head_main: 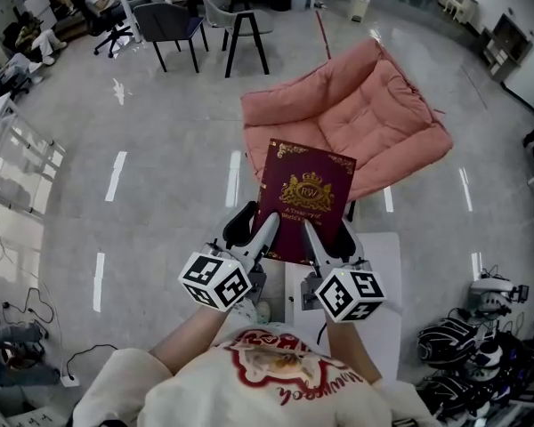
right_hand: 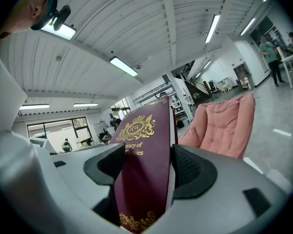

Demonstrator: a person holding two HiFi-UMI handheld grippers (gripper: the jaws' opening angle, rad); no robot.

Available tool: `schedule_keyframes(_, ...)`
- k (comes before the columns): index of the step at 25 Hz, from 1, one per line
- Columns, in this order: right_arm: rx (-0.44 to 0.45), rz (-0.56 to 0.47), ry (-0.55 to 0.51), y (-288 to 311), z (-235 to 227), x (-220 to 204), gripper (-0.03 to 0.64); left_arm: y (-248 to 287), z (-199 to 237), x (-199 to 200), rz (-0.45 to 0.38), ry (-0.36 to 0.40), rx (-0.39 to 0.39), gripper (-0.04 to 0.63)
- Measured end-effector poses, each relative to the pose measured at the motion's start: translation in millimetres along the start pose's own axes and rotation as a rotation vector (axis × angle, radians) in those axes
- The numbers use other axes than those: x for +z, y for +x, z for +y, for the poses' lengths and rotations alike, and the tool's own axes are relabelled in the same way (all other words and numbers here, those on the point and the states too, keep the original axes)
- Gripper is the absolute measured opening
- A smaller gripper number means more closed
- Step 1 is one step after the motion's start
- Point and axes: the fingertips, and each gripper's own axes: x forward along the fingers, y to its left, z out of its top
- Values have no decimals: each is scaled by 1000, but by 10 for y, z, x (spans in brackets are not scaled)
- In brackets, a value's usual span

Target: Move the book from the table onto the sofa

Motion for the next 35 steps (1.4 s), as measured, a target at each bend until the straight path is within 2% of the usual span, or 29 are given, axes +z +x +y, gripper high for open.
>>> schedule_keyframes(8,-23,4,0,378,-111,19,287,302,292,45,12,-20,1,207)
schedule_keyframes(18,-80,-20,2,1149,-509,260,287,1146,749,185,30,-33,-54,207)
schedule_keyframes(30,-180,-76,43,2639,-922,876,287,2588,1608,839,95,-24,-165,207)
schedule_keyframes(35,-219,-98,62,3043,-1078,1083,287,3029,1811,1028,108,-37,-208,207)
